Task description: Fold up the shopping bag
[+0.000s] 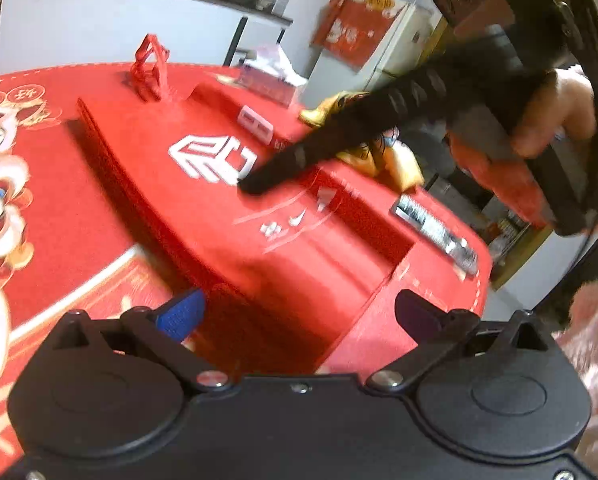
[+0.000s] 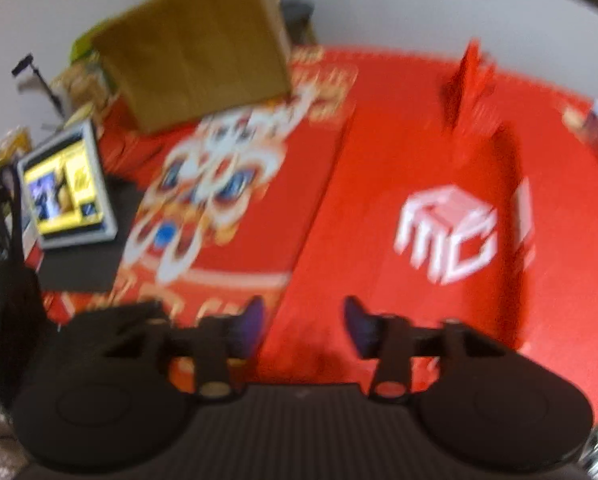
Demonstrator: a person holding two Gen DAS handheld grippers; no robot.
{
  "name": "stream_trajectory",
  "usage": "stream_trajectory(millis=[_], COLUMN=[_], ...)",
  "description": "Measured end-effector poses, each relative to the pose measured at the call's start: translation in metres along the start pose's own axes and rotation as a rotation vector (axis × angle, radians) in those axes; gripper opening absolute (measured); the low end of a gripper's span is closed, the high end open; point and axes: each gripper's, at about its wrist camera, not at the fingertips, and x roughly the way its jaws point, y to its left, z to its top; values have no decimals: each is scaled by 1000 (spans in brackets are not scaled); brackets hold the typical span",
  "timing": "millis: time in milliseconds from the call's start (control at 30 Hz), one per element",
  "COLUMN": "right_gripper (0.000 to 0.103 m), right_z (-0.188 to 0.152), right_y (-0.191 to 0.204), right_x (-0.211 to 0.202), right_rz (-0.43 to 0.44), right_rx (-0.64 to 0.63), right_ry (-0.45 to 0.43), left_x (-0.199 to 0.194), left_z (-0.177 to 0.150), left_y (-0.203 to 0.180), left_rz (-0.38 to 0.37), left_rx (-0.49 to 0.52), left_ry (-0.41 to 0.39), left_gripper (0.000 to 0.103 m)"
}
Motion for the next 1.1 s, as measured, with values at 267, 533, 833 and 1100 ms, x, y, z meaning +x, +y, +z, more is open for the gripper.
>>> stream_trajectory(millis=[267, 533, 833, 1100], right_gripper=[66, 9, 8, 8], right_z=[-37, -43, -28, -27], right_y=[45, 27, -20, -31], right_x=[48, 17, -56, -85], right_rz=[-120, -97, -24, 25], right_rx=[-129, -56, 182, 242], right_ry=[172, 39, -211, -312], left_x=[-14, -16, -4, 74], left_z=[-17, -13, 15, 36], left_y=[-1, 0, -10, -33], left_rz=[37, 47, -80, -54], left_rx=[26, 6, 32, 228], left_ry=[12, -21, -78, 114], left_gripper=[103, 103, 103, 103])
